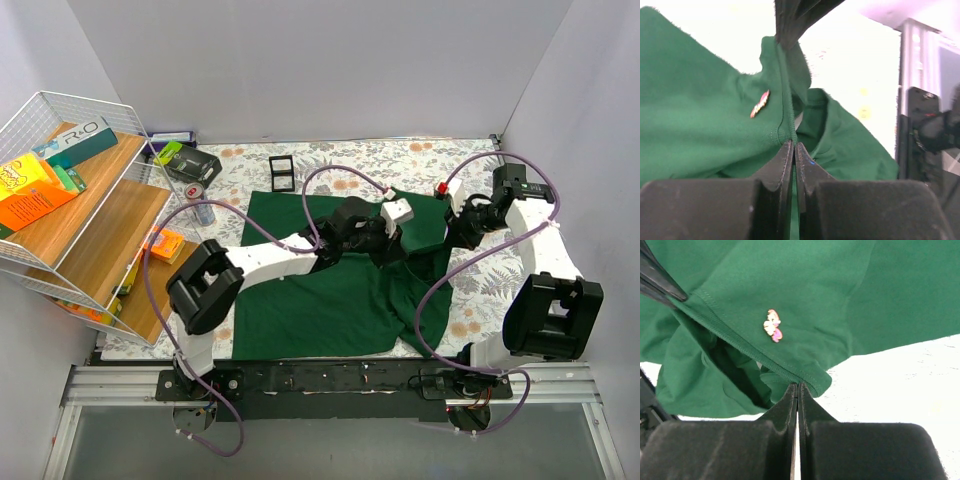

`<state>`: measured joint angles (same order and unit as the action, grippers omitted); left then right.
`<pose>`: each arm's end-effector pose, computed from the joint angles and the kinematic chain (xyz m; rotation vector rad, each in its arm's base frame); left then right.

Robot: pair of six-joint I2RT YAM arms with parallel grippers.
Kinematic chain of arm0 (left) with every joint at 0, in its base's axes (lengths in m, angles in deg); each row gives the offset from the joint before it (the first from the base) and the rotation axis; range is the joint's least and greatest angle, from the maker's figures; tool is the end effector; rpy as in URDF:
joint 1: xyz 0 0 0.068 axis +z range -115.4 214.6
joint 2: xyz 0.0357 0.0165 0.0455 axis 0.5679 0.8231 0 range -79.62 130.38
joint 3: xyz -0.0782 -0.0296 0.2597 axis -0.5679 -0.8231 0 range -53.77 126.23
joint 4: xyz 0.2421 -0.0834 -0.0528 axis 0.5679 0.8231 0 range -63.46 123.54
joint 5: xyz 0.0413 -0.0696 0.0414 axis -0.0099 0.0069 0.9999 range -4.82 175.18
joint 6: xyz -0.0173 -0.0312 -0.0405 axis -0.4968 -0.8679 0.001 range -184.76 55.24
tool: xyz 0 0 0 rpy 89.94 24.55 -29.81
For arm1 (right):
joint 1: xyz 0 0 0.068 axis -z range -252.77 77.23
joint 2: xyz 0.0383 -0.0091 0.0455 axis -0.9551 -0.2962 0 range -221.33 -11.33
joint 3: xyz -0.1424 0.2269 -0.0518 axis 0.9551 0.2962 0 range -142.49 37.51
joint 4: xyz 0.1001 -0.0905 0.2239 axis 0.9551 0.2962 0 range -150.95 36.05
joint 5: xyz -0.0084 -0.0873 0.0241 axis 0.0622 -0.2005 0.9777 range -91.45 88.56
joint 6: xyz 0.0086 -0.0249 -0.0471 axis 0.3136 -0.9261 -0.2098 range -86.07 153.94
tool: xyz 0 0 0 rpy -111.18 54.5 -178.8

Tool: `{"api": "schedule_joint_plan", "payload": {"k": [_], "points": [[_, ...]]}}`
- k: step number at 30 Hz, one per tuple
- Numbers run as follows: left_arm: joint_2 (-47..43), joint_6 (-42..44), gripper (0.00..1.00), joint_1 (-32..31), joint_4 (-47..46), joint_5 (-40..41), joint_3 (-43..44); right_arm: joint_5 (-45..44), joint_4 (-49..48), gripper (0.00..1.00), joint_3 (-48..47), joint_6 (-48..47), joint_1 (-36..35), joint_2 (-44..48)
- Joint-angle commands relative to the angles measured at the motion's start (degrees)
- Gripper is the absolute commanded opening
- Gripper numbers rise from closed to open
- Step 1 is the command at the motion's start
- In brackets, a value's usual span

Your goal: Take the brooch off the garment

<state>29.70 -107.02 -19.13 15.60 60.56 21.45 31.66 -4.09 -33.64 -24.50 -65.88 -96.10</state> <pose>0.2494 -0.3649 0.2331 0.5464 2.2025 -1.4294 0.2833 -0.0147 0.2791 -1.2129 2.2154 0.3970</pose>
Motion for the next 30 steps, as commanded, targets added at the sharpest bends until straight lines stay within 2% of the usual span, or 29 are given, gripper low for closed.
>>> {"api": "schedule_joint_plan", "payload": {"k": [1, 6, 9, 10, 13, 17, 18, 22, 26, 30], "points": [[-8.05, 3.23, 0.00, -0.49, 5.30, -10.17, -2.80, 4.42, 11.93, 0.01, -2.67, -7.04, 0.14, 3.12], [-12.89, 7.27, 0.00, -0.32, 8.38, -13.42, -4.73, 6.36, 17.75, 0.01, 0.13, -9.68, -0.57, 8.92], [-15.27, 9.21, 0.00, -0.05, 10.59, -15.19, -4.91, 6.62, 18.11, 0.01, 1.10, -6.96, -0.65, 12.34], [-15.71, 8.95, 0.00, 0.03, 12.68, -15.45, -5.26, 6.62, 18.20, 0.01, 1.54, -6.78, -0.66, 13.22], [-15.81, 4.67, 0.00, 2.22, 11.30, -16.59, -6.58, 7.76, 18.11, 0.01, 4.34, -8.10, -0.74, 15.25], [-10.89, 4.37, 0.00, 7.75, 12.25, -20.72, -3.25, 9.26, 16.79, 0.01, 4.54, -5.82, -0.74, 8.25], [-7.31, 4.81, 0.00, 8.38, 13.39, -21.69, -1.85, 9.78, 16.70, 0.01, 3.66, -5.47, -0.74, 6.65], [1.58, 5.43, 0.00, 11.45, 18.05, -25.21, 7.63, 10.84, 11.28, 0.01, 0.06, -3.01, -0.74, -1.60], [9.67, 7.37, 0.00, 14.26, 20.87, -25.65, 14.93, 11.37, 6.34, 0.01, -5.72, 1.38, -0.74, -10.22], [16.79, 4.47, 0.00, 16.99, 20.96, -25.83, 20.75, 11.37, 4.49, 0.01, -13.19, 5.69, -0.74, -20.24]]}}
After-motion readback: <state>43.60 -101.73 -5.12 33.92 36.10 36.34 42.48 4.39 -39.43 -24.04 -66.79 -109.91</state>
